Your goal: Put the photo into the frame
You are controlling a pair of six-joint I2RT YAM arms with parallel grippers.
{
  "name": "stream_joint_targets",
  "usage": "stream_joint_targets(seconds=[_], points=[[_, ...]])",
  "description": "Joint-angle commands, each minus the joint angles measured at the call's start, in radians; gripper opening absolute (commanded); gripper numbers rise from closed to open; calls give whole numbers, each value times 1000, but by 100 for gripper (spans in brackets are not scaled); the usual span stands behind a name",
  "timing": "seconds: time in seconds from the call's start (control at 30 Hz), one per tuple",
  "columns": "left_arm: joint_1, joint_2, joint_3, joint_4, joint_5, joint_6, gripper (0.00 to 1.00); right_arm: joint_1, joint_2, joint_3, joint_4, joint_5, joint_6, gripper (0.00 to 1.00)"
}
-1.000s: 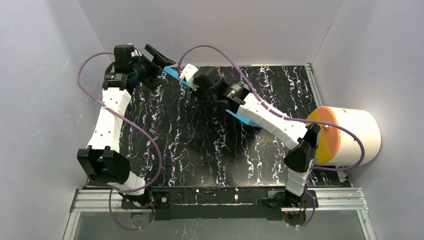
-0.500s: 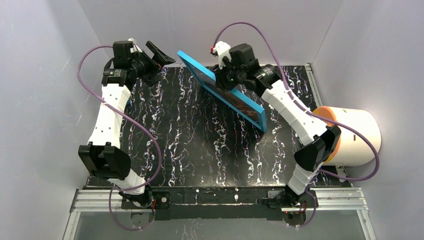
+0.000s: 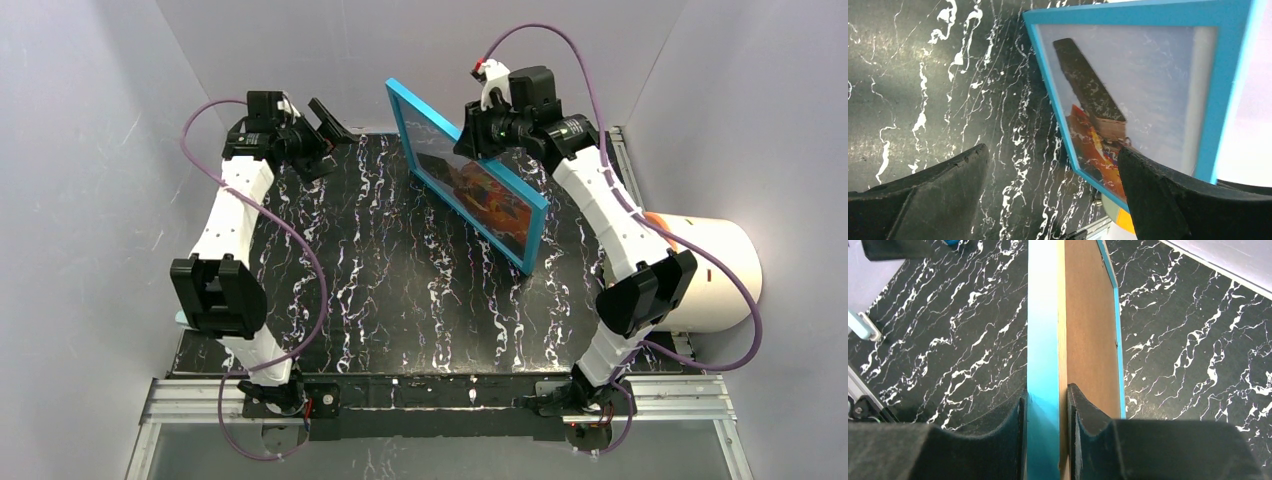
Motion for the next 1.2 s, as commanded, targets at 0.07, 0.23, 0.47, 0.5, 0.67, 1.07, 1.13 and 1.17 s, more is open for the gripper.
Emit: stream_joint_targets(seconds=[0.07, 0.23, 0.47, 0.5, 0.67, 1.07, 1.13, 1.17], points=[[7, 44, -40, -2, 31, 42, 98, -63, -4, 52, -9, -45, 117, 1], [6, 58, -66, 13, 33, 44, 98, -153, 48, 125, -26, -110, 155, 1], [7, 84, -74, 16, 43, 60, 98, -266, 71, 43, 15, -264, 252, 1], [7, 88, -77, 16, 43, 64, 99, -279, 64, 14, 36, -286, 266, 1], [7, 121, -86, 16, 43, 80, 98, -345, 19, -173, 204, -428, 365, 1], [7, 194, -195, 70, -177, 152, 98, -387, 5, -489, 501, -633, 541, 1], [9, 193, -241, 96, -195, 168, 98, -388, 20, -534, 561, -661, 576, 1], [8, 198, -252, 102, -208, 182, 98, -386, 29, -558, 594, -674, 589, 1]])
